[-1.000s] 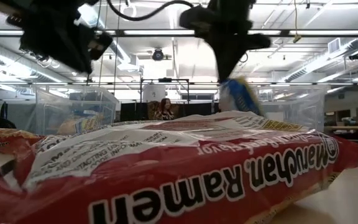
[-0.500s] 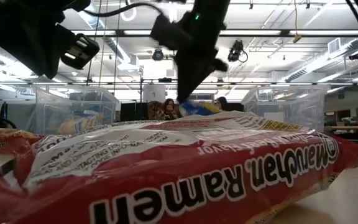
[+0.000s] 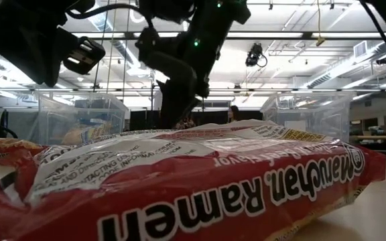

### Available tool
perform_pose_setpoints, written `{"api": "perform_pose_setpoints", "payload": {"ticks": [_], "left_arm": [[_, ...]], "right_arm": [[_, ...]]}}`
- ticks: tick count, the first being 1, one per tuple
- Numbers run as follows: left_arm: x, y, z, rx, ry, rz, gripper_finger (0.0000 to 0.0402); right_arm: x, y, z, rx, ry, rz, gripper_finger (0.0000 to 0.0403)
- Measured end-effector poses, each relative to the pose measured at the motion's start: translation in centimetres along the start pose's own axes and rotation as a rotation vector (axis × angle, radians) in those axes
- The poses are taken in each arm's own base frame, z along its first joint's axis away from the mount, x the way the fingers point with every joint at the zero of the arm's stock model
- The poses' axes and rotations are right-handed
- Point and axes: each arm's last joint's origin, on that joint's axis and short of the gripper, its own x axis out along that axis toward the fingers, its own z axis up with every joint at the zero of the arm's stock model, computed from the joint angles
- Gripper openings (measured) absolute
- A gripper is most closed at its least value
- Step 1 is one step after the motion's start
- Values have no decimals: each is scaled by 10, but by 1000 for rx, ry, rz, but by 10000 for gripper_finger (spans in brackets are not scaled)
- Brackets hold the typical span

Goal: Sort Maruchan noodles
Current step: Put the blue noodle pack into the top left transparent bin

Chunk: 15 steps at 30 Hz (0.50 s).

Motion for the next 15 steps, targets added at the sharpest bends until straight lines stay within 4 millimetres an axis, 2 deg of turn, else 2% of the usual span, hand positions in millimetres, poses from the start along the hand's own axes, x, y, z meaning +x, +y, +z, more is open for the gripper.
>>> {"api": "perform_pose_setpoints", "payload": {"ticks": [3,6,11,15], "left_arm": [[0,0,1,11,-11,5,50],[0,0,4,23,-32,7,50],[0,-1,7,64,-69,-4,50],[-1,-1,12,83,-117,-3,50]], "right_arm": [[-19,11,2,37,-37,10,104],[-32,32,-7,-22,-31,-18,115],[-37,71,-25,-161,-41,-58,116],[-37,78,-33,-226,-19,-112,122]]}}
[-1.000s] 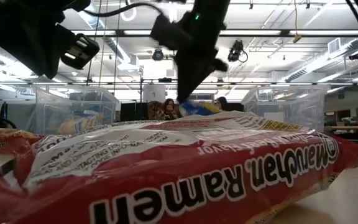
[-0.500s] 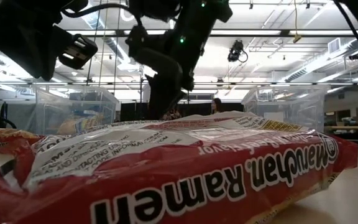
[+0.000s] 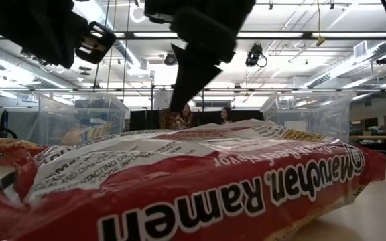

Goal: Sort Maruchan noodles
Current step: Put the blue noodle pack into the top left transparent bin

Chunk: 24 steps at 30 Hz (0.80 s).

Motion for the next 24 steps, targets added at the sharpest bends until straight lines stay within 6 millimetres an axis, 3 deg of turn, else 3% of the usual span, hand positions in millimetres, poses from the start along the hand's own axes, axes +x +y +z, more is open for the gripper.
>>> {"api": "perform_pose_setpoints", "payload": {"ticks": [8,14,18,24], "left_arm": [[0,1,-1,-24,4,8,50],[1,0,1,-14,-13,4,50],[1,1,0,-18,-10,6,50],[1,1,0,-27,-2,8,50]], "right_arm": [[12,-8,-10,59,155,92,149],[9,-4,-13,-150,161,73,149],[13,-17,-16,-259,216,66,150],[15,-26,-22,-247,310,188,149]]}}
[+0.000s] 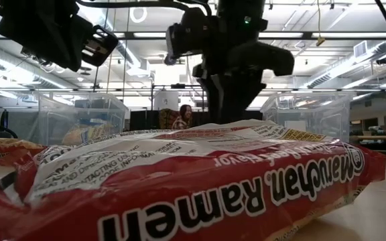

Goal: Sort Maruchan noodles
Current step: Put the blue noodle pack into the top left transparent bin

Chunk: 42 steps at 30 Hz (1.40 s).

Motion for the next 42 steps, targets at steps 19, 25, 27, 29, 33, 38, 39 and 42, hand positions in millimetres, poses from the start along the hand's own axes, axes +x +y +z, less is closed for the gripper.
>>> {"api": "perform_pose_setpoints", "payload": {"ticks": [19,25,27,29,33,38,39,42], "left_arm": [[-2,5,0,-90,-4,71,50],[-2,10,5,-102,-59,84,50],[-2,11,7,-87,-76,96,50],[-2,11,10,-47,-109,99,50],[-3,8,20,25,-201,103,50],[-3,7,20,90,-199,124,50],[-3,6,19,121,-196,111,50],[-3,-3,20,216,-205,48,49]], "right_arm": [[-8,-29,-7,618,143,123,148],[-42,-33,13,608,-16,112,148],[-47,-34,15,620,-36,111,148],[-48,-35,15,656,-47,84,148],[-48,-37,16,705,-44,110,148],[-49,-30,19,693,-57,156,148],[-50,-30,17,709,-43,153,148],[-49,-27,16,741,-23,149,148]]}}
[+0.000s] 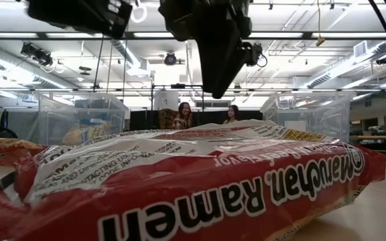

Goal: Sort Maruchan noodles
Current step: Put the blue noodle pack into the top left transparent bin

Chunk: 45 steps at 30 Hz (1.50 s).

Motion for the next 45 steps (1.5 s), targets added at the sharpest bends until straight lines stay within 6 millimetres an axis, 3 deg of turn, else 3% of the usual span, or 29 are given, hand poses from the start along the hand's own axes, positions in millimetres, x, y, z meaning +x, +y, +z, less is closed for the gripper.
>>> {"api": "perform_pose_setpoints", "payload": {"ticks": [9,15,24,29,34,39,45], "left_arm": [[-1,-22,6,212,-81,-225,19],[-3,-38,4,320,-76,-331,10],[-15,-59,11,443,-149,-387,8],[-31,-62,14,285,-134,-407,7],[-48,-55,6,107,-39,-241,7],[-48,-51,-33,-23,-3,21,7],[-53,-41,-53,-190,-36,189,10]], "right_arm": [[-2,28,-2,-59,-14,260,148],[-3,32,-8,-70,42,298,148],[-6,36,-10,-275,73,417,148],[-7,29,-15,-302,103,333,148],[-6,9,-28,-206,183,3,148],[3,-13,-31,-34,194,-219,148],[37,-34,-28,36,255,-190,148]]}}
